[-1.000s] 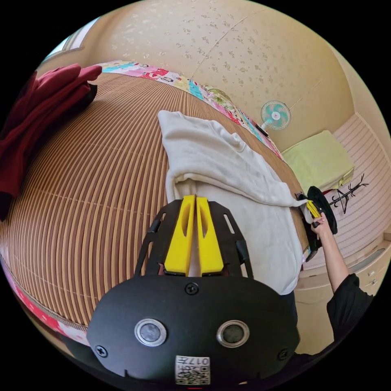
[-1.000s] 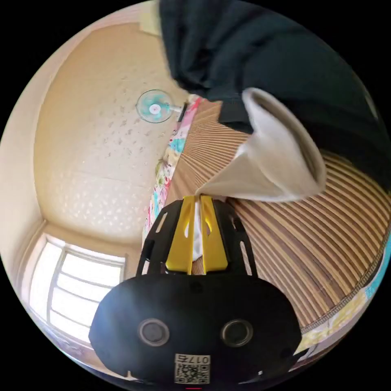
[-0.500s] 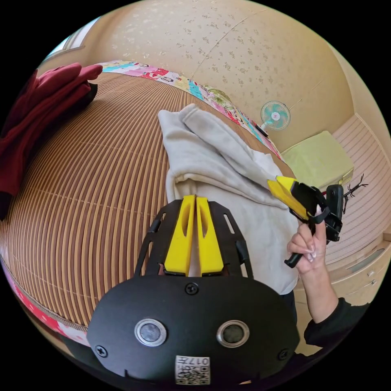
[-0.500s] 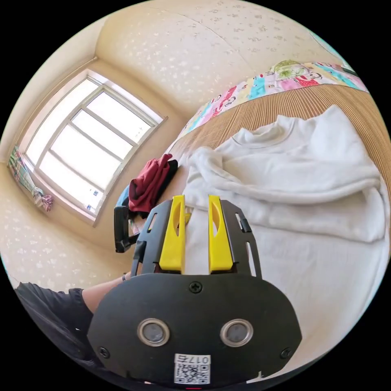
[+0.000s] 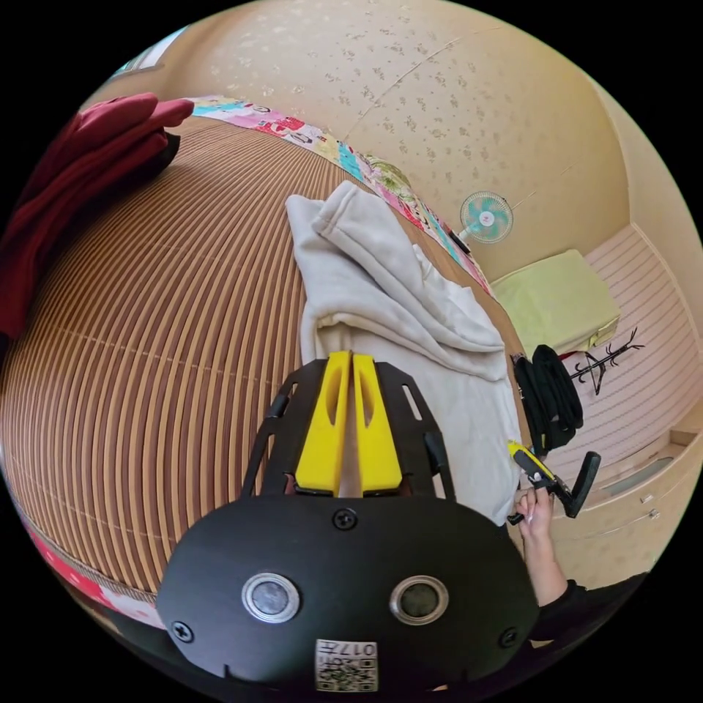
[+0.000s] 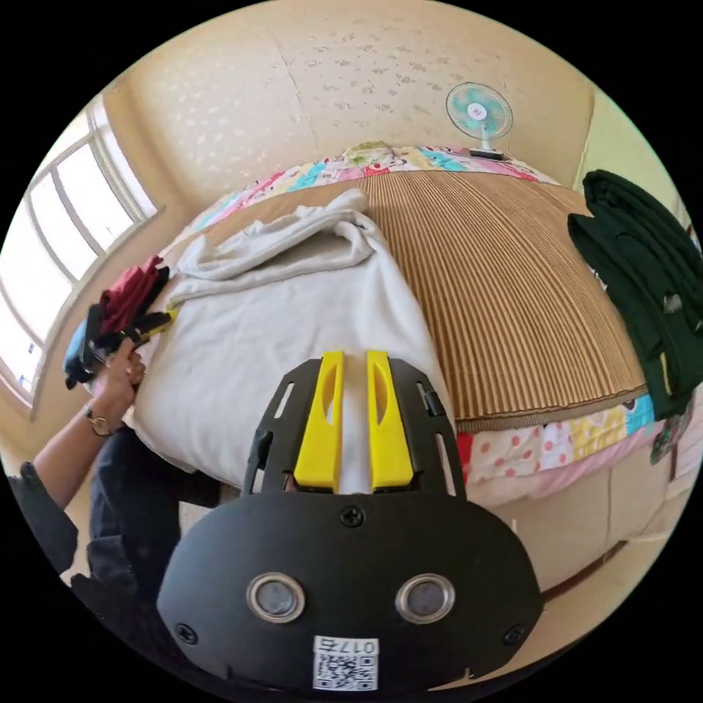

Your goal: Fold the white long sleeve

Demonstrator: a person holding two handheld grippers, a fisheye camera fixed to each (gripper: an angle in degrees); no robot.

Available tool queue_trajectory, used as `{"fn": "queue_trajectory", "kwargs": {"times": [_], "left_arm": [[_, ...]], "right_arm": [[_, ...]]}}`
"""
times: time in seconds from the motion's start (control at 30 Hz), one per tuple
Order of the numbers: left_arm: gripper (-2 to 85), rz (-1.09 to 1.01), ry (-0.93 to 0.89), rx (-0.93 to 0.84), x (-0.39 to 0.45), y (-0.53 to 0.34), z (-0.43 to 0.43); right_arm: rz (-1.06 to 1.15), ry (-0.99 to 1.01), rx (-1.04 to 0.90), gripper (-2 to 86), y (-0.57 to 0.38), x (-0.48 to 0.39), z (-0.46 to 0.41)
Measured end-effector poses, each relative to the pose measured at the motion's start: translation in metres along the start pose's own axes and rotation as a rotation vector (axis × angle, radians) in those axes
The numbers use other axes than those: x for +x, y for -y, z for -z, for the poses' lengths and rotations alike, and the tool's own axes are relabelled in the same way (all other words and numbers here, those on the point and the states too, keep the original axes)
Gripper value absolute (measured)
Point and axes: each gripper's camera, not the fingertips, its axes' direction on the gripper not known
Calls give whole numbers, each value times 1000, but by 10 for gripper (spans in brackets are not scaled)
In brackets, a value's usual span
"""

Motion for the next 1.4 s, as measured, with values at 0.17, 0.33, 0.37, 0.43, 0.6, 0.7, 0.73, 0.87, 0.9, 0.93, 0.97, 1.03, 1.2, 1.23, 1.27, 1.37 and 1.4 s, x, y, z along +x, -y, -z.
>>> {"fn": "queue_trajectory", "kwargs": {"times": [0.17, 0.33, 0.37, 0.43, 0.6, 0.7, 0.73, 0.87, 0.9, 0.93, 0.97, 1.03, 1.2, 1.23, 1.27, 1.37, 1.4], "left_arm": [[67, 27, -119, 38, -6, 2, 21], [104, -1, -103, 225, 9, 32, 66], [116, 22, -107, 237, 8, 49, 68], [128, 40, -92, 206, 8, 76, 58], [90, 57, 69, -27, 8, 117, -3], [63, -22, 114, 86, 23, 100, 16], [62, -31, 85, 129, 24, 89, 30], [57, -2, 63, 175, 10, 32, 64], [56, -3, 49, 154, 7, 24, 65], [70, -4, 6, 105, 0, 8, 67], [89, -5, -54, 74, -5, -10, 70], [116, 8, -130, 62, -9, -45, 78], [125, -10, -194, 17, 13, -135, 89], [126, -40, -197, 2, 24, -151, 90], [127, -67, -174, -35, 35, -163, 86], [137, -99, -135, -101, 55, -188, 77], [136, -112, -123, -99, 57, -191, 77]], "right_arm": [[24, -9, 185, 30, -33, -5, -22], [-47, 170, 218, 15, -44, 22, -35], [-51, 181, 221, 14, -45, 24, -36], [-52, 189, 227, 12, -48, 26, -38], [-48, 182, 230, 10, -51, 27, -41], [-46, 182, 234, 9, -52, 29, -42], [-44, 178, 235, 9, -52, 29, -42], [-40, 175, 238, 9, -51, 33, -41], [-40, 176, 238, 10, -50, 34, -41], [-40, 177, 238, 10, -49, 36, -40], [-40, 178, 238, 10, -48, 37, -39], [-40, 186, 239, 11, -46, 41, -36], [-90, 176, 169, 15, -36, 46, -16], [-116, 146, 141, 15, -32, 45, -1], [-131, 134, 150, 17, -33, 45, 8], [-188, 130, 267, 34, -51, 54, 62], [-214, 134, 267, 58, -59, 62, 77]]}}
